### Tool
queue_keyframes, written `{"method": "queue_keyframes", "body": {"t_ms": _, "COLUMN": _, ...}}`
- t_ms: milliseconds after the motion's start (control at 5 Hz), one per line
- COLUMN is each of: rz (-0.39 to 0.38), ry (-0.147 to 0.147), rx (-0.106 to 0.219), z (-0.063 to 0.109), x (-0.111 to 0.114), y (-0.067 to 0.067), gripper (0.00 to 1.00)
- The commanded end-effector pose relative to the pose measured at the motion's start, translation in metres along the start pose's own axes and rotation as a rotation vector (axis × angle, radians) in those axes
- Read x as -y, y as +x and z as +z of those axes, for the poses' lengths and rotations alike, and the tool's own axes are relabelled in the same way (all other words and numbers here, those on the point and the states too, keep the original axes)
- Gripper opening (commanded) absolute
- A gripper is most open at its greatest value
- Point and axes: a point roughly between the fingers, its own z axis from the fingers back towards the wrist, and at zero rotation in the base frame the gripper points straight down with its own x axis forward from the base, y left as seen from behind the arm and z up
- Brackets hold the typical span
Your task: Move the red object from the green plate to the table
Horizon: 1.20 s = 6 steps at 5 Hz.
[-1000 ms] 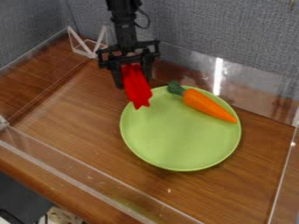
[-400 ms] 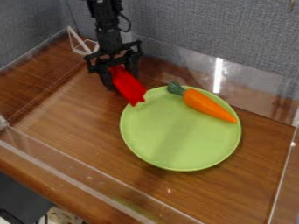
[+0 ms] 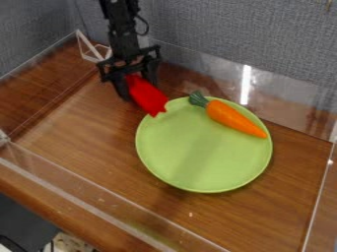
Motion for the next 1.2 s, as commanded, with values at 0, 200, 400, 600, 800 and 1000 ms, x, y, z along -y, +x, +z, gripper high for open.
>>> {"method": "queue_keyframes", "body": {"t_ms": 0, "rz": -0.042, "ry": -0.057, "rx": 0.084, "z": 0.046, "x": 0.005, "y": 0.011, "gripper": 0.0}}
{"method": "queue_keyframes", "body": {"t_ms": 200, "rz": -0.066, "ry": -0.038, "rx": 0.077, "z": 0.043, "x": 0.009, "y": 0.022, "gripper": 0.0}}
{"method": "queue_keyframes", "body": {"t_ms": 400, "rz": -0.045, "ry": -0.042, "rx": 0.074, "z": 0.039, "x": 0.02, "y": 0.014, "gripper": 0.0}}
{"method": "queue_keyframes", "body": {"t_ms": 600, "rz": -0.017, "ry": -0.043, "rx": 0.073, "z": 0.034, "x": 0.028, "y": 0.01, "gripper": 0.0}}
{"method": "queue_keyframes", "body": {"t_ms": 800, "rz": -0.028, "ry": -0.026, "rx": 0.07, "z": 0.025, "x": 0.029, "y": 0.007, "gripper": 0.0}}
{"method": "queue_keyframes", "body": {"t_ms": 1000, "rz": -0.027, "ry": -0.003, "rx": 0.073, "z": 0.014, "x": 0.026, "y": 0.009, "gripper": 0.0}}
